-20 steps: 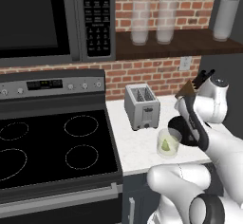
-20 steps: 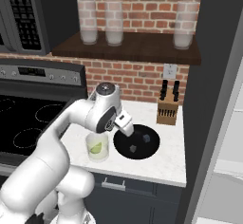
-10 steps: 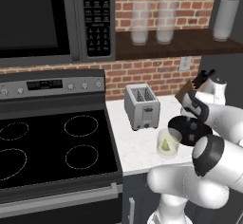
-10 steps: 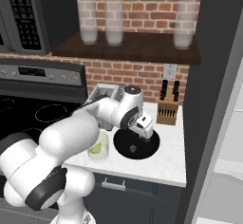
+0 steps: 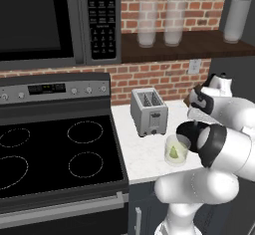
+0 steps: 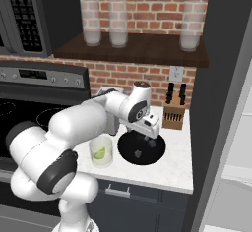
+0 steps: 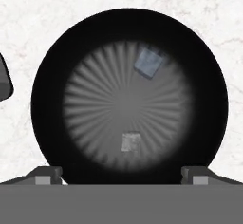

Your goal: Grab a lemon wedge from the fridge and one ice cube from the ice bowl, and put them in the glass of lemonade.

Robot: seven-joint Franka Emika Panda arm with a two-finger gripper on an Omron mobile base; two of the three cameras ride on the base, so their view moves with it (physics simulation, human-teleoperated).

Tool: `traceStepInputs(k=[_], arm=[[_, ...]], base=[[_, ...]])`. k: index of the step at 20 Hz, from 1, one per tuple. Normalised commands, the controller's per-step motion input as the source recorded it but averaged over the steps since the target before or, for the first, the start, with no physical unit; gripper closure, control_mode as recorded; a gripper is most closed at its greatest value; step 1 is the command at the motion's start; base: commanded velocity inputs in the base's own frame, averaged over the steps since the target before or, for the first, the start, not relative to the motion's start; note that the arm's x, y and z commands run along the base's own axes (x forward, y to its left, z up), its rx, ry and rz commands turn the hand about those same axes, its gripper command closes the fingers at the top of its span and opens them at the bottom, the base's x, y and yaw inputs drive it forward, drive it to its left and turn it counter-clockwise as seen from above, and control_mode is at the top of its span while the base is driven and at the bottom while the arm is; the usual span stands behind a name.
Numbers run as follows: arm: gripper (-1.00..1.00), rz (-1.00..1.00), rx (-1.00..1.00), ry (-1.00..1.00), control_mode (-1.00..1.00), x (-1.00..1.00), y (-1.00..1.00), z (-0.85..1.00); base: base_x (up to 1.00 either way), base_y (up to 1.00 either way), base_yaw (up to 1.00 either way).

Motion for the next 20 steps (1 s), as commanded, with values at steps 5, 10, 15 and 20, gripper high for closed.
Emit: traceStepInputs(k=[5, 10, 15, 20], arm=[[-1.00, 0.03, 0.00, 0.03, -1.00, 0.00, 0.00, -0.64], [-1.00, 0.00, 0.00, 0.03, -1.00, 0.00, 0.00, -0.45], [-1.00, 0.01, 0.00, 0.00, -1.00, 0.00, 0.00, -0.13], [-1.00, 0.05, 0.00, 0.00, -1.00, 0.04, 0.00, -0.32]], base=[[0.00, 0.00, 0.00], [0.00, 0.00, 0.00], [0.00, 0.00, 0.00], [0.00, 0.00, 0.00]])
